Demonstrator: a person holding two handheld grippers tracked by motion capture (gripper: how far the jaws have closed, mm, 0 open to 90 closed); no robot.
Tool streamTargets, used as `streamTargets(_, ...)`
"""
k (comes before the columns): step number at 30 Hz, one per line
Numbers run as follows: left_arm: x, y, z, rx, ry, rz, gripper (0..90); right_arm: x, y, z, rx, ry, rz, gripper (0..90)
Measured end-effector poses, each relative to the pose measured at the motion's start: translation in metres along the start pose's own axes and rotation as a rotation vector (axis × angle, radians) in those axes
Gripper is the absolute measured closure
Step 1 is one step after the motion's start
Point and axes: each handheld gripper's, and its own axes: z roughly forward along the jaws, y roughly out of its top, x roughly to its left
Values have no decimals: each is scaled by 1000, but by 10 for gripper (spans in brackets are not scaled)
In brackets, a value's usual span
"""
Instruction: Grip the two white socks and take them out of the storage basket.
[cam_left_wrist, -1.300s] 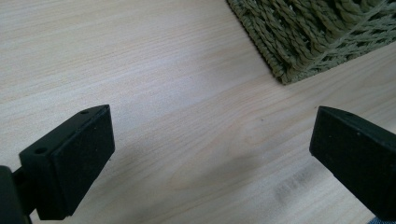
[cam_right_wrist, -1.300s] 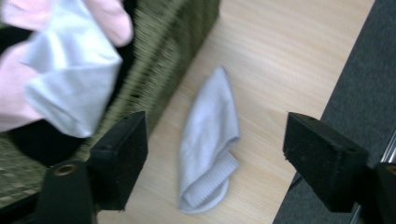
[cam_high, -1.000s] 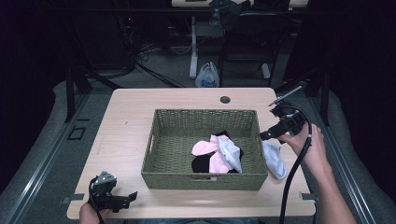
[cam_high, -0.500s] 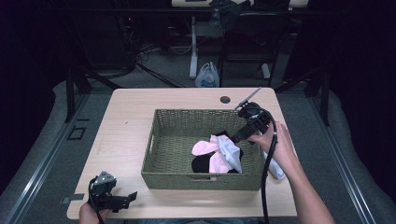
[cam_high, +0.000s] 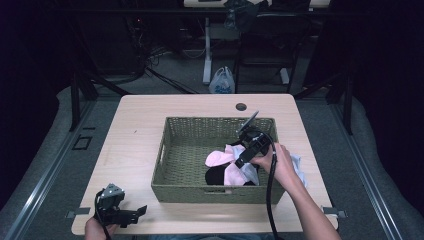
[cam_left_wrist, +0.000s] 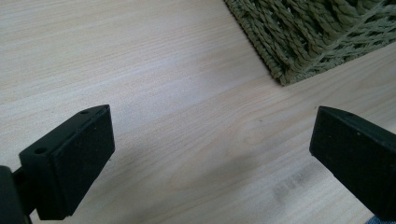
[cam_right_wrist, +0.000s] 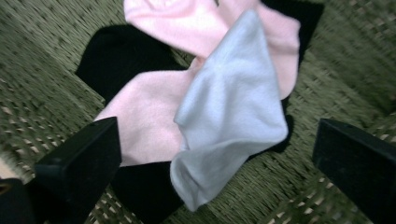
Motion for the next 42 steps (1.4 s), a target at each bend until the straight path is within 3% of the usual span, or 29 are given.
streamTargets(7,0,0,0,2,2,3,2,4,3,25,63,0,0,101)
streamTargets(10,0,0,0,1,1,4,2,6,5,33,95,-7,1,206)
streamTargets(12,0,0,0,0,-2,2,2,6,6,36,134,-18,-9,346)
streamTargets(13,0,0,0,0,-2,3,2,5,7,36,159,-23,-31,433)
streamTargets(14,0,0,0,1,-2,3,3,2,9,34,219,-34,-73,512)
streamTargets(15,0,0,0,2,-2,3,3,6,3,42,117,-17,14,557)
streamTargets(17,0,0,0,2,-2,3,2,4,4,39,158,-15,-9,659)
streamTargets(18,0,0,0,2,1,4,2,4,4,39,158,-15,-9,659)
streamTargets(19,0,0,0,2,2,4,3,3,4,39,154,-16,-16,716)
streamTargets(20,0,0,0,3,2,3,3,4,2,40,111,-10,14,764)
streamTargets(21,0,0,0,2,0,2,3,0,7,30,215,-27,-73,784)
streamTargets(22,0,0,0,1,2,-1,2,3,2,33,107,-9,6,801)
streamTargets(24,0,0,0,3,1,0,2,1,2,26,113,-6,-5,806)
streamTargets(31,0,0,0,2,4,2,3,-2,1,-1,62,5,-9,808)
streamTargets(33,0,0,0,1,5,3,3,-1,2,-11,43,11,-8,808)
streamTargets(34,-1,0,0,1,5,3,2,0,2,-20,6,18,-4,809)
streamTargets(40,0,0,0,1,5,4,2,5,8,-45,-19,16,-41,810)
streamTargets(42,-1,0,0,0,5,3,3,6,9,-49,-33,36,-38,810)
